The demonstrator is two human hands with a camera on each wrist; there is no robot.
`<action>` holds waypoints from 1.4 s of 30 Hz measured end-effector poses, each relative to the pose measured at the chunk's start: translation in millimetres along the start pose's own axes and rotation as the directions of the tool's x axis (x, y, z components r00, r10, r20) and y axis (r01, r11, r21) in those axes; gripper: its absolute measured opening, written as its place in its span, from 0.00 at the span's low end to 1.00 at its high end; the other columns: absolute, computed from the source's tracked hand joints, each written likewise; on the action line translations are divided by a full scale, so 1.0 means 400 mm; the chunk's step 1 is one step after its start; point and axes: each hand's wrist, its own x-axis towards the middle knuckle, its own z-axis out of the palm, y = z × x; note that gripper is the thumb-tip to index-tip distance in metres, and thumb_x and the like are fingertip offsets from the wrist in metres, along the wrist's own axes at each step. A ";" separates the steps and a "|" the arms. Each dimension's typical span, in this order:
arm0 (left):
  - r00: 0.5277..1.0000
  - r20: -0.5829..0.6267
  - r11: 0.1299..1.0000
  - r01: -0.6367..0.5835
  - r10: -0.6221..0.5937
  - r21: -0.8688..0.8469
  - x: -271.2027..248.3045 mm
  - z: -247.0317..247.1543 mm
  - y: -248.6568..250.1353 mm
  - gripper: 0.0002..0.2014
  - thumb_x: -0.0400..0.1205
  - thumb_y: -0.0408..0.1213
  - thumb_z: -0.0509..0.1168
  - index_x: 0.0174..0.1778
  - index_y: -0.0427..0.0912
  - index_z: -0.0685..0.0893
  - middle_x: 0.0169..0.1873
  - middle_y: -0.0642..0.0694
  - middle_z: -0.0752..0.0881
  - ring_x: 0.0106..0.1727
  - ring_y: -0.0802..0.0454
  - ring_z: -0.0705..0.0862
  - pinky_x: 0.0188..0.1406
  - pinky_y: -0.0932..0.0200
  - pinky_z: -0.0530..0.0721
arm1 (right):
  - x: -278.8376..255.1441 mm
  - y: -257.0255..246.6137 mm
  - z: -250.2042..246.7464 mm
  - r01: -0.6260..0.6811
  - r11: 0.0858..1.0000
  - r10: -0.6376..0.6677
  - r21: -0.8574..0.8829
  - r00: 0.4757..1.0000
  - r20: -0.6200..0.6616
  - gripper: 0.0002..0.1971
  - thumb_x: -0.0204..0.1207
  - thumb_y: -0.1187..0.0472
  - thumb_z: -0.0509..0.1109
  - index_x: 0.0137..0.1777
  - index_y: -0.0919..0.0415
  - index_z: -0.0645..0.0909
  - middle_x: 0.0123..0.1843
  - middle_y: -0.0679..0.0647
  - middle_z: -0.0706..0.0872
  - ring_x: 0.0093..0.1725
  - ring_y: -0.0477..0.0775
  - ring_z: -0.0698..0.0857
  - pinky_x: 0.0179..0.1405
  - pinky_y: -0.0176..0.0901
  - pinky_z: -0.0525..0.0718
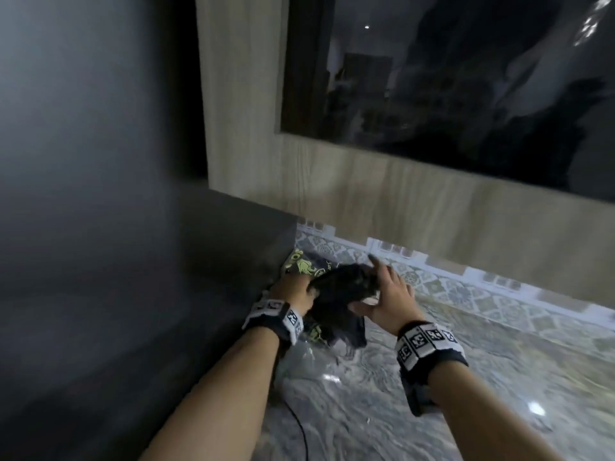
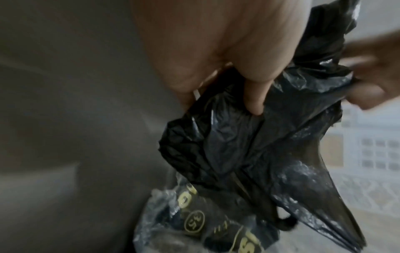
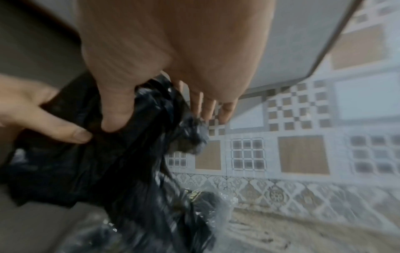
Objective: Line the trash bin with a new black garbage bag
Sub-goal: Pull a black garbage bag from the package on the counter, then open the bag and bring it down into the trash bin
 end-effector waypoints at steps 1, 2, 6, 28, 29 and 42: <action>1.000 -0.001 0.997 -0.006 0.006 -0.079 -0.045 -0.045 0.009 0.08 0.80 0.42 0.64 0.41 0.42 0.83 0.40 0.37 0.86 0.45 0.37 0.87 0.40 0.51 0.80 | -0.040 -0.012 -0.017 -0.045 0.997 0.045 0.064 0.999 0.002 0.54 0.60 0.42 0.78 0.82 0.45 0.48 0.80 0.55 0.65 0.78 0.62 0.64 0.76 0.65 0.63; 1.000 -0.004 0.988 0.005 -0.006 -0.151 -0.095 -0.090 0.017 0.08 0.80 0.41 0.64 0.42 0.40 0.84 0.39 0.37 0.86 0.45 0.39 0.86 0.40 0.53 0.76 | -0.081 -0.026 -0.032 -0.066 0.991 0.065 0.119 0.998 0.010 0.57 0.59 0.43 0.80 0.82 0.46 0.47 0.81 0.56 0.63 0.80 0.63 0.62 0.77 0.66 0.64; 0.983 0.047 0.912 0.182 -0.177 -0.367 -0.284 -0.259 0.019 0.22 0.74 0.49 0.72 0.52 0.33 0.83 0.46 0.41 0.86 0.48 0.44 0.85 0.47 0.53 0.80 | -0.221 -0.143 -0.110 -0.022 0.911 0.007 0.412 0.999 0.038 0.59 0.56 0.52 0.85 0.82 0.49 0.51 0.79 0.53 0.65 0.78 0.55 0.65 0.77 0.56 0.66; 0.694 -0.237 0.728 0.599 -0.679 -0.333 -0.783 -0.348 -0.100 0.25 0.73 0.47 0.71 0.63 0.40 0.75 0.63 0.40 0.80 0.62 0.36 0.81 0.62 0.45 0.81 | -0.434 -0.486 0.008 -0.209 0.710 -0.230 0.672 0.834 0.502 0.09 0.67 0.61 0.79 0.41 0.67 0.87 0.45 0.65 0.91 0.49 0.64 0.89 0.61 0.50 0.85; 0.678 -0.322 0.751 0.604 -0.661 -0.268 -0.791 -0.326 -0.093 0.25 0.74 0.46 0.71 0.63 0.41 0.74 0.63 0.40 0.77 0.64 0.36 0.79 0.62 0.42 0.80 | -0.442 -0.481 0.017 -0.202 0.715 -0.240 0.669 0.828 0.507 0.09 0.69 0.61 0.78 0.43 0.68 0.86 0.39 0.62 0.89 0.43 0.60 0.89 0.52 0.35 0.87; 0.857 0.186 0.579 0.469 -0.480 -0.667 -0.873 -0.223 -0.115 0.17 0.66 0.50 0.79 0.50 0.52 0.91 0.48 0.50 0.92 0.52 0.55 0.89 0.60 0.60 0.83 | -0.516 -0.487 0.109 -0.151 0.808 -0.372 0.570 0.620 0.690 0.07 0.68 0.58 0.78 0.46 0.51 0.88 0.48 0.51 0.90 0.48 0.48 0.87 0.56 0.38 0.83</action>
